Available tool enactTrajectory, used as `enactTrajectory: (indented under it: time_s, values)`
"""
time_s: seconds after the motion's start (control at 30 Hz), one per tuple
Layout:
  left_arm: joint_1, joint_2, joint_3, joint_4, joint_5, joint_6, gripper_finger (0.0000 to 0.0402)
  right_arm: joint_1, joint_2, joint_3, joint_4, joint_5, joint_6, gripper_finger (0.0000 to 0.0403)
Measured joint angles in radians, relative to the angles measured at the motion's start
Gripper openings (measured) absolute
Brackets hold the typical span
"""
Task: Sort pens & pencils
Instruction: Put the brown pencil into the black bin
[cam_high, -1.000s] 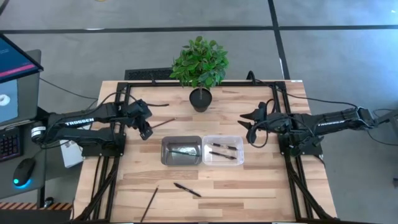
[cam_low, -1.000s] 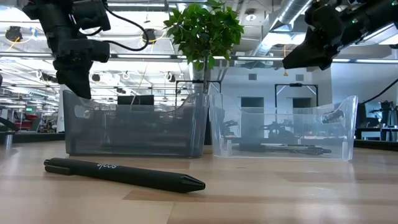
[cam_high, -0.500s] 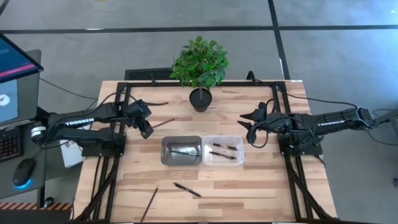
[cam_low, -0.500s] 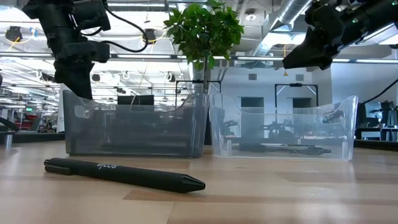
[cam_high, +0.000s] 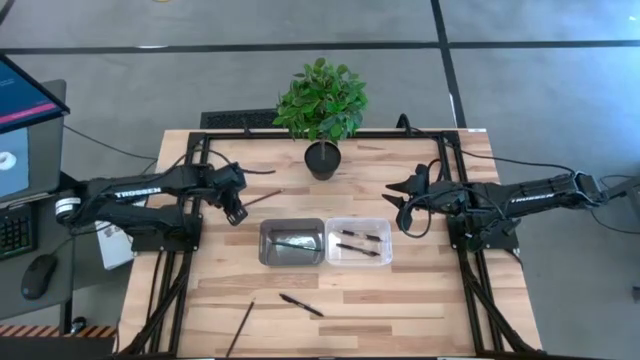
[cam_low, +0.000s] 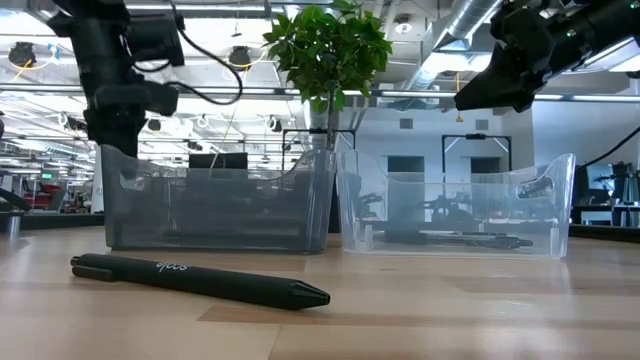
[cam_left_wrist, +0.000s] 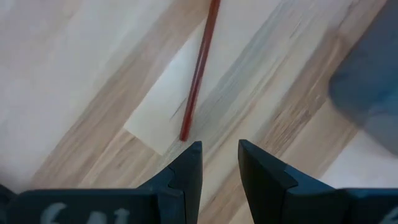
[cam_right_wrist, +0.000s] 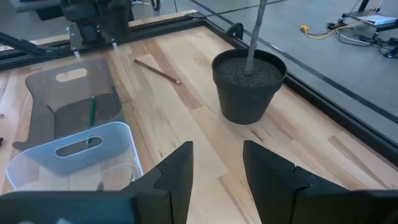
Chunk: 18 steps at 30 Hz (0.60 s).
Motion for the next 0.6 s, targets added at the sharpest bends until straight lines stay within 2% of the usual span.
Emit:
enactTrajectory:
  time_s: [0.37, 0.6]
  values:
    - [0.005, 0.2, 0.0, -0.003, -0.009, 0.03, 0.0094, 0.0, 0.0, 0.0, 0.002, 0.0, 0.0, 0.0166]
    - [0.063, 0.281, 0.0, 0.001, -0.03, 0.048, 0.0094, 0.0, 0.0, 0.0, 0.003, 0.0, 0.001, 0.0164]
